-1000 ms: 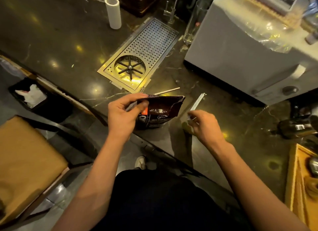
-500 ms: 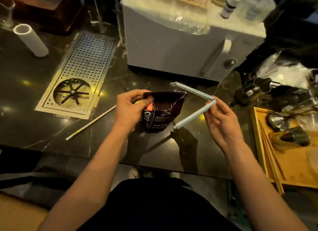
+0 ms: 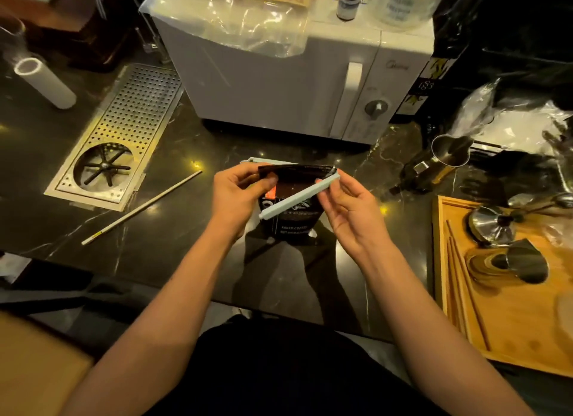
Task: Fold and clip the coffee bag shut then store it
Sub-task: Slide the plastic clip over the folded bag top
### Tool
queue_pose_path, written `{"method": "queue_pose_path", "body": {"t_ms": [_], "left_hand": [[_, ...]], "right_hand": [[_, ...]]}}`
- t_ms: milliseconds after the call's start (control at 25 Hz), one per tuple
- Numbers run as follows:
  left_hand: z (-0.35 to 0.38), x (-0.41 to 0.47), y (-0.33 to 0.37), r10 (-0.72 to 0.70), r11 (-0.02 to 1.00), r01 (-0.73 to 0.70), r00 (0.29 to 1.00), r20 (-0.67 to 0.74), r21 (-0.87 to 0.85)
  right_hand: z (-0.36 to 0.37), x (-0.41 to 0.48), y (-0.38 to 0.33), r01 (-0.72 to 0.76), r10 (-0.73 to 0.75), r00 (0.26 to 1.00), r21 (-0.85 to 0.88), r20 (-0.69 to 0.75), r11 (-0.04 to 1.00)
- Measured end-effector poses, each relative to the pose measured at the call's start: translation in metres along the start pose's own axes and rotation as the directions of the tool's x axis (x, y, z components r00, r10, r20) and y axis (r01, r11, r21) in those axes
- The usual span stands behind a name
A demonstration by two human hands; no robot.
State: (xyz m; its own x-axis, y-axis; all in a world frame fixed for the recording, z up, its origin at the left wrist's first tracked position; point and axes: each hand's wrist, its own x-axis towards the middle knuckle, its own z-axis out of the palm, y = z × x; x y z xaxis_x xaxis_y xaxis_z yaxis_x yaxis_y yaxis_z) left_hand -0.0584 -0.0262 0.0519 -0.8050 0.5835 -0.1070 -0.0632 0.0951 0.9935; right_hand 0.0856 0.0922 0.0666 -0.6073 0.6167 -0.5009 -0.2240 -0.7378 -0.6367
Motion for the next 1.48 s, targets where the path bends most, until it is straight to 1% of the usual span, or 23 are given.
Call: {"method": "queue_pose_path", "body": {"t_ms": [80, 160, 240, 280, 360, 440, 520, 560, 680, 760, 800, 1000, 1160, 1280, 1360, 1480], "left_hand": [[0.001, -0.003, -0.002, -0.009, 1.000, 0.009, 1.000, -0.019, -0.002], [0.000, -0.004, -0.003, -0.019, 1.000, 0.019, 1.000, -0.016, -0.006], [-0.003, -0.006, -0.004, -0.026, 1.000, 0.026, 1.000, 0.004, -0.010], [-0.005, -0.006, -0.005, -0.012, 1.000, 0.012, 1.000, 0.015, 0.008], [-0.011, -0.004, -0.010, 0.013, 0.998, -0.014, 1.000, 0.015, 0.054], [-0.015, -0.003, -0.013, 0.011, 0.997, -0.011, 1.000, 0.005, 0.072], [-0.014, -0.003, -0.013, 0.003, 0.999, -0.003, 1.000, -0.003, 0.053], [-0.014, -0.004, -0.011, 0.004, 0.999, -0.004, 1.000, 0.000, 0.041], [-0.013, -0.007, -0.011, 0.059, 0.998, -0.059, 0.998, 0.014, 0.011], [-0.015, -0.009, -0.014, 0.061, 0.997, -0.059, 0.998, 0.020, -0.052], [-0.016, -0.009, -0.015, 0.059, 0.997, -0.058, 0.998, 0.020, -0.052], [-0.018, -0.011, -0.015, 0.072, 0.989, -0.071, 0.997, 0.002, 0.129], [-0.029, -0.005, -0.013, 0.053, 0.969, -0.084, 0.989, 0.137, 0.233], [-0.037, -0.003, -0.006, 0.032, 0.979, -0.067, 0.983, 0.179, 0.195], [-0.042, -0.001, -0.005, 0.026, 0.989, -0.051, 0.985, 0.173, 0.138], [-0.045, 0.007, -0.004, 0.048, 0.985, -0.070, 0.989, 0.138, 0.160]], "right_hand": [[-0.002, 0.002, 0.001, -0.009, 0.010, 1.000, -0.060, 0.018, 0.998], [-0.001, 0.002, 0.001, 0.012, -0.008, 1.000, -0.158, 0.027, 0.987], [-0.003, 0.001, 0.002, 0.107, -0.093, 0.994, -0.335, 0.057, 0.936], [-0.004, 0.001, 0.003, 0.172, -0.151, 0.985, -0.438, 0.084, 0.882], [-0.005, 0.004, 0.005, 0.289, -0.264, 0.955, -0.616, 0.133, 0.733], [-0.003, 0.007, 0.007, 0.375, -0.337, 0.920, -0.692, 0.198, 0.616], [0.000, 0.007, 0.008, 0.422, -0.349, 0.901, -0.704, 0.257, 0.571], [0.003, 0.006, 0.009, 0.423, -0.341, 0.902, -0.698, 0.264, 0.578], [0.008, 0.002, 0.016, 0.423, -0.364, 0.901, -0.666, 0.236, 0.614], [0.007, 0.002, 0.021, 0.435, -0.403, 0.890, -0.666, 0.214, 0.606], [0.007, 0.003, 0.022, 0.440, -0.418, 0.884, -0.673, 0.208, 0.595], [0.006, 0.005, 0.029, 0.449, -0.481, 0.860, -0.705, 0.173, 0.550], [0.003, 0.005, 0.029, 0.447, -0.498, 0.853, -0.715, 0.158, 0.538], [0.001, 0.005, 0.028, 0.438, -0.501, 0.852, -0.730, 0.152, 0.524], [0.002, 0.005, 0.028, 0.432, -0.498, 0.855, -0.733, 0.146, 0.526], [0.005, 0.006, 0.029, 0.432, -0.507, 0.851, -0.733, 0.139, 0.525]]}}
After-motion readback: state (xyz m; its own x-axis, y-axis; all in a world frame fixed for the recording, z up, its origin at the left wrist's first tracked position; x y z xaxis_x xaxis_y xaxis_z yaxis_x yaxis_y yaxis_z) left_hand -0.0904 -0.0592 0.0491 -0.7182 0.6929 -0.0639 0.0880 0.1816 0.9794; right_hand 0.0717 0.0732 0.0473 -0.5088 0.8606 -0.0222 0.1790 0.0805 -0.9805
